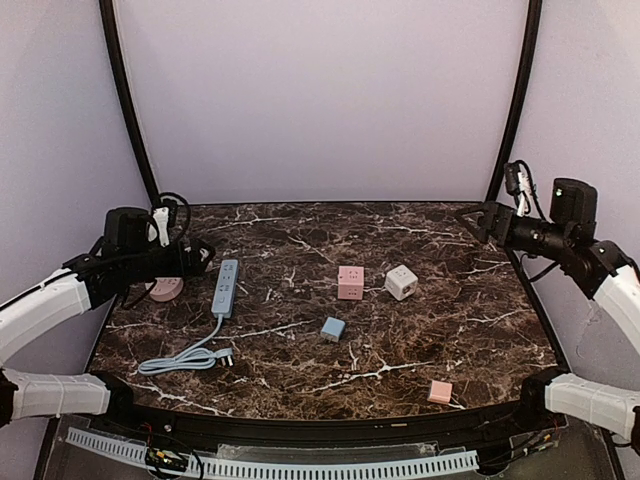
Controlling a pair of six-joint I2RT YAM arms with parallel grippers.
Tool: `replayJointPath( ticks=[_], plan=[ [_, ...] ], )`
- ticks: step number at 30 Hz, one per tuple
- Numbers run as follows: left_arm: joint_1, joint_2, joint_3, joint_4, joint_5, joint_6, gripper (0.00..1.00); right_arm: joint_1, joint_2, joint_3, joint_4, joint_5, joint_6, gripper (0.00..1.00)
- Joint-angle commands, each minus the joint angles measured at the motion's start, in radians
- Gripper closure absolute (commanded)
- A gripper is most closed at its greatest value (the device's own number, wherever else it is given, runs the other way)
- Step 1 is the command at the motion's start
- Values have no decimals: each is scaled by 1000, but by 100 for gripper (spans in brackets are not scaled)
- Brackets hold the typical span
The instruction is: Insert the plug
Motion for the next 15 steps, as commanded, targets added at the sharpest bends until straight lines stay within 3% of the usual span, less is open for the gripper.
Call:
replayJointPath(
  ticks=[1,11,15],
  plan=[
    [-68,49,43,39,80,50,0,92,5,29,-134,165,-46,1],
    [-212,184,77,101,134,88,0,275,157,0,-148,399,-58,1],
    [-233,194,81,65,-64,53,0,351,244,-4,-111,500,-68,2]
  ],
)
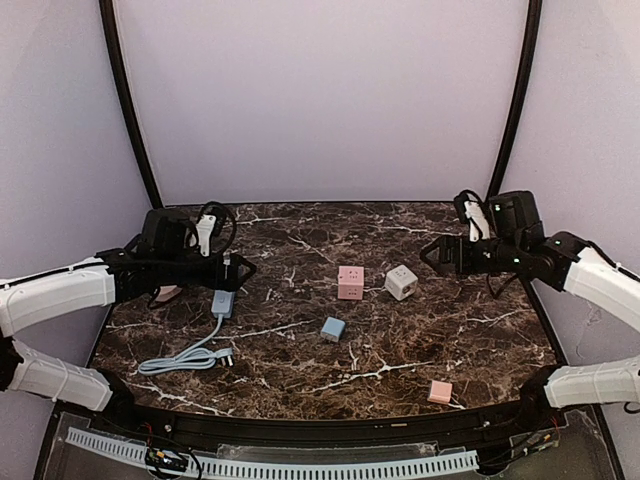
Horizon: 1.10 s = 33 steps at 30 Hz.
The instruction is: Insert the plug
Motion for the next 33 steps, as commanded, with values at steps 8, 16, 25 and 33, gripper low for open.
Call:
replayJointPath(
  ticks=[8,16,25,33],
  plan=[
    [11,-32,-32,-103,-555,-98,0,121,275,-17,145,242,-47,1],
    [56,35,-45,-114,-456,-121,0,122,444,10,227,251,-81,1],
    [57,107,-92,-58,-304,-124,0,122,558,17,287,273,-111,1],
    [57,113,-97,-49,-244,-113,0,122,630,18,405,289,-205,2]
  ],
)
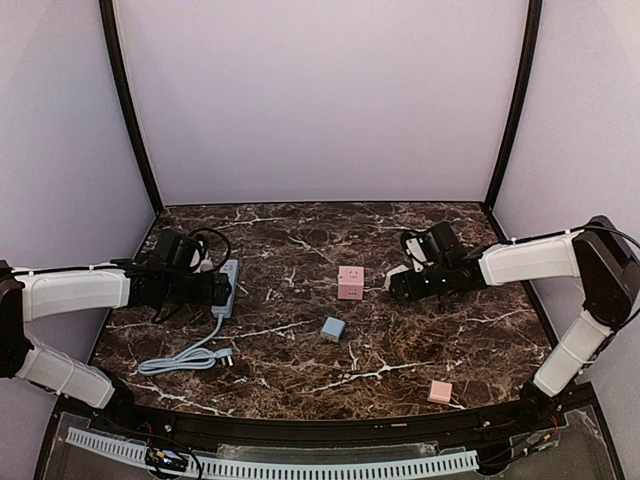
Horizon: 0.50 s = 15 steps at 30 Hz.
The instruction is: Insert the plug
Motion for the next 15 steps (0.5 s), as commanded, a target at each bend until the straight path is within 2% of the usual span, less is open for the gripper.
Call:
replayJointPath(
  ticks=[1,7,15],
  plan=[
    [1,-1,-9,18,73,5,0,7,40,14,110,30,-81,3],
    [-1,-5,5,50,157,29,5,8,84,12,185,32,-135,12],
    [-2,23,11,101,259,42,6,4,111,36,181,-12,-165,21]
  ],
)
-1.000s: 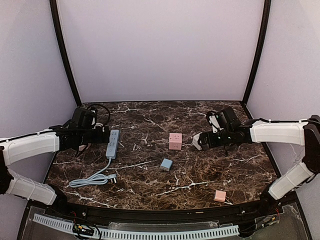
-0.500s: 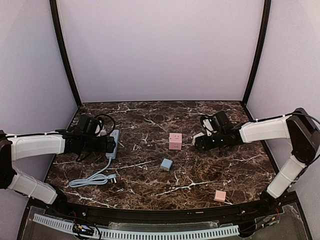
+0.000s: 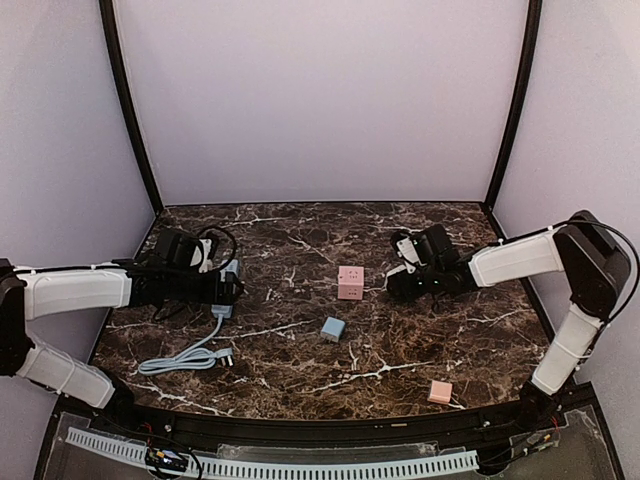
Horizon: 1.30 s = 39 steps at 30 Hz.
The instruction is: Insert the plug
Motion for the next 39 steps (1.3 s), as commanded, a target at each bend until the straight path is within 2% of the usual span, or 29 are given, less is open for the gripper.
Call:
replayJointPath(
  ticks=[1,12,15,19,28,32,35,39],
  plan=[
    [-3,18,11,36,77,22,7,5,21,32,36,-27,-26,23],
    [-51,45,33,114,179,78,8,5,29,61,-10,-42,-29,66],
    [-77,55,46,140,214,99,8,7,-27,59,-27,-66,-39,73],
    [-115,75,65,187,310,148,8,15,-150,38,-26,-173,-79,77],
    [-156,65,-43,542,528,290,9,97,-407,-62,-59,-570,-237,78],
    [-157,75,15,501,646,325,9,125,-439,-63,-54,-685,-238,79],
    [-157,94,48,490,779,320,9,151,-439,-47,-70,-703,-242,81],
    [-164,98,67,487,866,332,9,185,-421,-24,-85,-694,-243,83]
  ],
)
